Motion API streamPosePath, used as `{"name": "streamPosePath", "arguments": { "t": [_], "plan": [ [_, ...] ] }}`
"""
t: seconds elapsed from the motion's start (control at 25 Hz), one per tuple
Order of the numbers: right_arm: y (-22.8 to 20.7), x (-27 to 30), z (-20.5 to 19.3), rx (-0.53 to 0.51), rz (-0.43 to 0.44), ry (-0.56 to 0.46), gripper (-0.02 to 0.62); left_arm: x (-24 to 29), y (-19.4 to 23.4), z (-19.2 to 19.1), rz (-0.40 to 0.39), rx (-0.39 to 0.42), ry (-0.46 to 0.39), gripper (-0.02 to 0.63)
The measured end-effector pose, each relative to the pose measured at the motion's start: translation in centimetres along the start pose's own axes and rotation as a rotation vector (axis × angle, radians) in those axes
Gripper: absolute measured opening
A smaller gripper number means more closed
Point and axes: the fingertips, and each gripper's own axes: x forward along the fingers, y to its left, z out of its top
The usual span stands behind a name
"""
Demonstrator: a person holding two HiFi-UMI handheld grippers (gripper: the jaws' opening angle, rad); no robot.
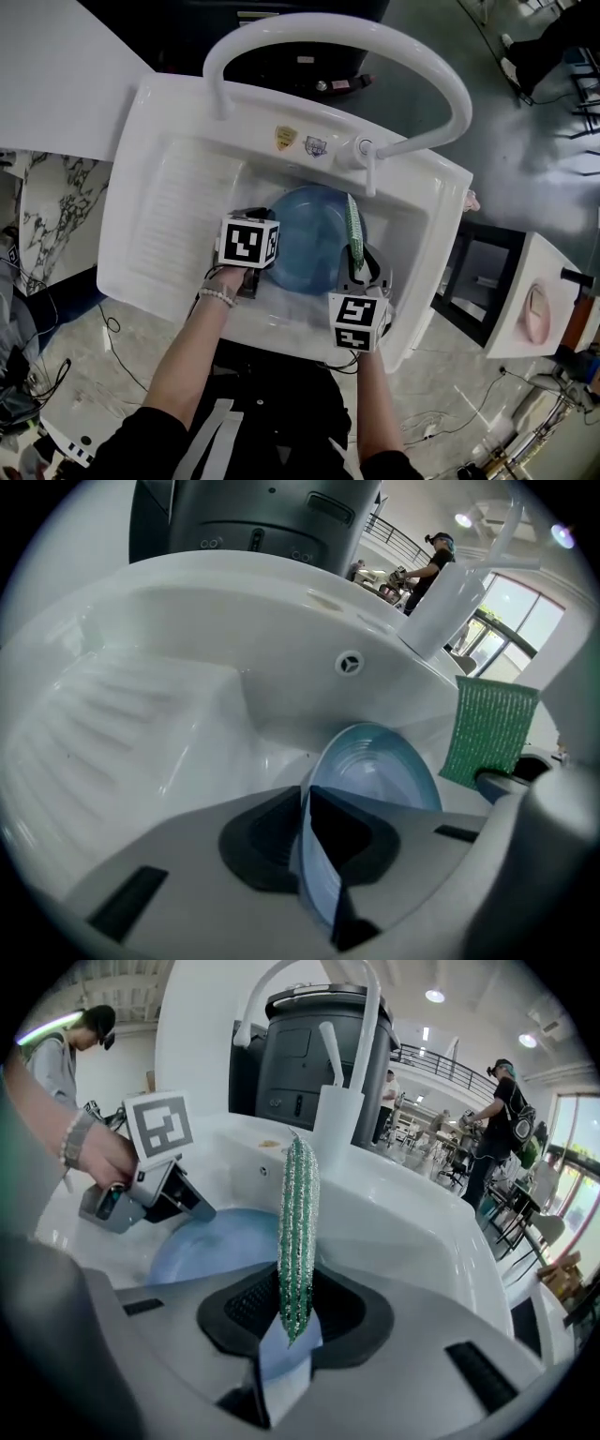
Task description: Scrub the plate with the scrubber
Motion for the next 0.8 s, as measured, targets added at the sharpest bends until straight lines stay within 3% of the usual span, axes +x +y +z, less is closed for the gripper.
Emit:
{"name": "streamPosePath", "arguments": {
  "t": [0.6, 0.8],
  "plan": [
    [0.8, 6.0, -3.6, -0.264, -0.072, 0.291, 0.092, -0.6, -0.4, 0.2, -0.074, 0.0, -0.004, 0.028],
    [0.9, 7.0, -3.9, -0.329, -0.094, 0.335, 0.092, -0.5, -0.9, -0.1, -0.093, 0.01, -0.003, 0.025]
  ]
}}
